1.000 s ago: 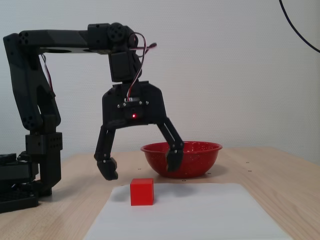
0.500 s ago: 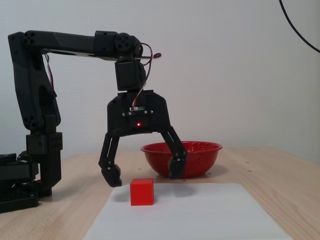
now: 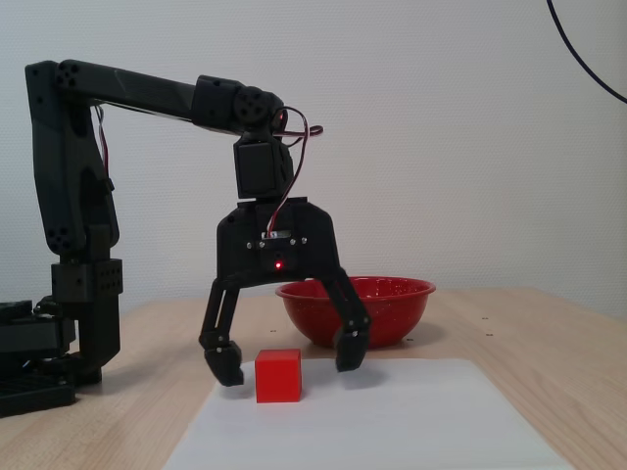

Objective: Grasp the red cube and put it in the red bowl.

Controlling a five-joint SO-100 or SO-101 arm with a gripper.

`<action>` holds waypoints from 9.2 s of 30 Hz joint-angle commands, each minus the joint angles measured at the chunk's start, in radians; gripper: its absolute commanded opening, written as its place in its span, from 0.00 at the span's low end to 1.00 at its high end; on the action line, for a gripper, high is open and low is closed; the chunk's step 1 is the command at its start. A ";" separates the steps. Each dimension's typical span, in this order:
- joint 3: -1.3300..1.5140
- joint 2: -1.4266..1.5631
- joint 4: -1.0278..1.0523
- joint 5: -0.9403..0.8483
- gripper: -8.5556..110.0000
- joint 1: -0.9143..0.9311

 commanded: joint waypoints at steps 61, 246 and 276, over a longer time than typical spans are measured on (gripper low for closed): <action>-0.568 0.063 0.351 -0.130 0.07 0.017; 1.210 1.502 -0.313 -0.196 0.07 0.204; 1.210 1.500 -0.310 -0.173 0.07 0.207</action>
